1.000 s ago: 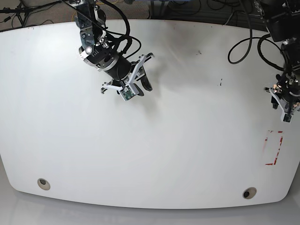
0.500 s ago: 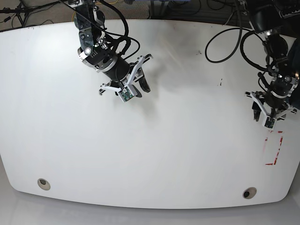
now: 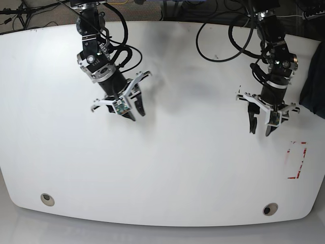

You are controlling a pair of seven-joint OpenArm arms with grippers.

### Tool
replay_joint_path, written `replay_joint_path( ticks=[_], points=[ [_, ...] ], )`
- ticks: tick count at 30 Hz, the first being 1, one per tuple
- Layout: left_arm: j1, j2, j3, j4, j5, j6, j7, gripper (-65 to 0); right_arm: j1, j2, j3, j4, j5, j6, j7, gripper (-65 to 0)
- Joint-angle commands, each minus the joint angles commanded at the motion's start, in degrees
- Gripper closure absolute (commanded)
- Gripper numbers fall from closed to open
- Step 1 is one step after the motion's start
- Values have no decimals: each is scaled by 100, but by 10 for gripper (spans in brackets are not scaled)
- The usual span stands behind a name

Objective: Fold the T-shirt properly

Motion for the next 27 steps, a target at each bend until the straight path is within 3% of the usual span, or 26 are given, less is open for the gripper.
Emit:
replay_joint_path(
  ticks=[4,9,17,27],
  points=[
    [686,18,413,53,202,431,-457,-256,-387,0,422,-18,176,0,352,-166],
    [1618,79,677,510,193,633,-615,-256,-958,0,668,176,273,0,431,-166],
    [3270,510,756,1143,193,633,-615,-256,-2224,0,1204,642,782,0,440,-166],
    [5213,501,747,1108,176,642,-615,-254,-3895,-26,1556,782,1222,9,457,-166]
  ],
)
